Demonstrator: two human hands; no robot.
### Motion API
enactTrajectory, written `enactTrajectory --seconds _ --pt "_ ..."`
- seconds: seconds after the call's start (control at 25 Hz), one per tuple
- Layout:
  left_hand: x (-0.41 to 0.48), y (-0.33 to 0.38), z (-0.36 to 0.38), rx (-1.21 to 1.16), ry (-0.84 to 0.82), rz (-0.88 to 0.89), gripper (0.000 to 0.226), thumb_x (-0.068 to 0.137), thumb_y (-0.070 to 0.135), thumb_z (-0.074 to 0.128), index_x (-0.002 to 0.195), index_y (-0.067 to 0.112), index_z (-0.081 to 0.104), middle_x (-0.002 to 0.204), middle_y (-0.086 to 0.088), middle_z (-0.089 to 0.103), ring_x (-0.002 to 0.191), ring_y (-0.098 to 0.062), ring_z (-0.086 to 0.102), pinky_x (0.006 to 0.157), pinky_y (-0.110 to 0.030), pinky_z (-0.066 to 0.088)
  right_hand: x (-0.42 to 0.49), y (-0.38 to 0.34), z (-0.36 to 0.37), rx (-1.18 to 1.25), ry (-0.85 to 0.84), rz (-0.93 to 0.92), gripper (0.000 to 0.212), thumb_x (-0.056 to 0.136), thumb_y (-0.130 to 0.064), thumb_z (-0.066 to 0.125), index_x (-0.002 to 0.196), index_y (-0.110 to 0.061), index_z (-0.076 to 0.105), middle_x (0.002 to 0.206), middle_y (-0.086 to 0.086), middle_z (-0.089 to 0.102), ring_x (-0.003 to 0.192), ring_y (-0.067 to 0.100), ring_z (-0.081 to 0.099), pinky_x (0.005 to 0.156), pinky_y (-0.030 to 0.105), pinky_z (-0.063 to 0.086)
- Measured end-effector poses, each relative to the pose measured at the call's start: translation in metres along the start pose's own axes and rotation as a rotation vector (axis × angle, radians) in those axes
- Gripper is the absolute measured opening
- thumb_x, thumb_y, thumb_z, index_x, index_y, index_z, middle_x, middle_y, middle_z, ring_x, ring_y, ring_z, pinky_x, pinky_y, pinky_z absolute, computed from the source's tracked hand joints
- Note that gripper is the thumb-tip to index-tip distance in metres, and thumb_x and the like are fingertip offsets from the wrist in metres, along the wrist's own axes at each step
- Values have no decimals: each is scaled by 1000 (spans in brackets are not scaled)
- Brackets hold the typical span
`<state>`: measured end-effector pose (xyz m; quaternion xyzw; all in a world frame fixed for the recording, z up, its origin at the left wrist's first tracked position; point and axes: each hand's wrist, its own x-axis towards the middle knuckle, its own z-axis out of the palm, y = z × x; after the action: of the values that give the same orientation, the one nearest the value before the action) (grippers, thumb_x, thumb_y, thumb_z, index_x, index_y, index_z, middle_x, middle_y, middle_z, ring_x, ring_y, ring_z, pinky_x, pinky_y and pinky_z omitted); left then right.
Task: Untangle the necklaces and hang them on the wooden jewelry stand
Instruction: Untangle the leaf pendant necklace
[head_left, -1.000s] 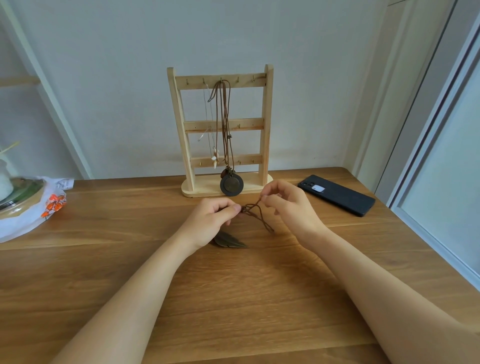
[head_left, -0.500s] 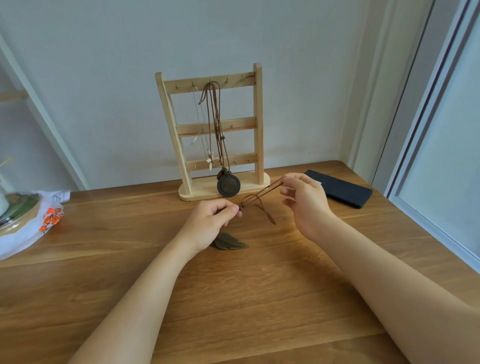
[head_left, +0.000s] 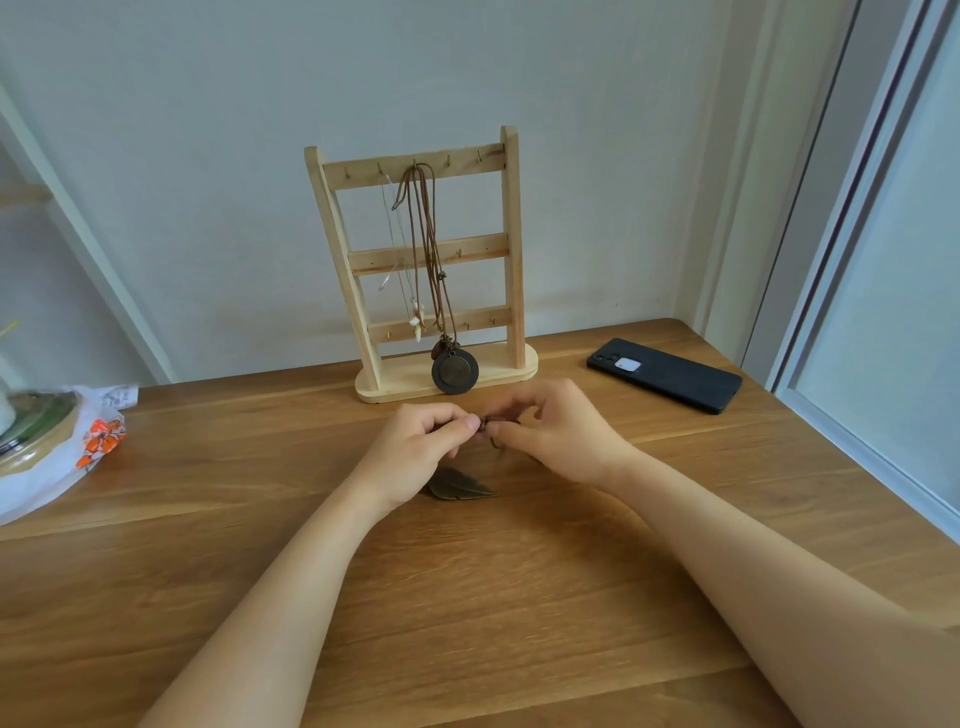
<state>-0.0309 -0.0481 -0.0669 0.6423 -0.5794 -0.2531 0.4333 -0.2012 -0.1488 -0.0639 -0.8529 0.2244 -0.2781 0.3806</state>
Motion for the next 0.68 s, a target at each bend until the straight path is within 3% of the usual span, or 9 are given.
enactTrajectory --seconds 0.08,0.16,0.24,0.32,0.44,0.56,0.68 --pt "1 -1 0 7 15 7 38 102 29 56 67 36 69 64 5 55 78 -17 61 77 -32 41 1 4 -2 135 95 74 4 90 -15 72 94 -15 74 83 1 74 62 0 61 65 15 47" --pt "1 -2 1 -9 38 3 19 100 29 58 90 29 74 63 10 60 69 -3 59 73 -24 42 2 7 -4 232 143 151 1 90 -14 71 90 -14 71 83 9 73 67 9 61 67 23 48" --pt "1 -4 1 -37 56 12 11 97 25 64 104 26 73 70 14 68 70 2 62 70 -13 44 3 7 -5 264 113 197 2 91 -12 70 89 -13 70 82 11 72 63 5 59 63 19 46" --pt "2 -5 0 -31 88 34 9 95 22 67 100 26 73 78 17 71 74 2 64 69 -11 46 2 5 -5 256 105 211 7 92 -7 65 91 -12 70 81 3 71 57 -3 57 59 13 43" --pt "4 -6 0 -3 130 33 8 93 22 69 96 28 74 85 14 73 82 0 66 77 -20 49 2 4 -8 240 217 145 14 92 -7 62 93 -15 74 88 -3 73 77 3 64 73 16 49" --pt "4 -7 0 14 138 37 10 92 23 71 93 33 74 90 13 74 90 -2 66 83 -24 50 1 4 -6 108 191 31 5 91 -16 71 92 -14 76 82 -3 74 73 4 66 69 19 54" --pt "5 -7 0 17 152 49 13 91 22 72 89 35 74 89 12 74 90 -4 67 84 -26 51 1 6 -2 37 106 31 7 88 -16 75 95 -17 75 75 0 74 64 8 67 60 21 56"
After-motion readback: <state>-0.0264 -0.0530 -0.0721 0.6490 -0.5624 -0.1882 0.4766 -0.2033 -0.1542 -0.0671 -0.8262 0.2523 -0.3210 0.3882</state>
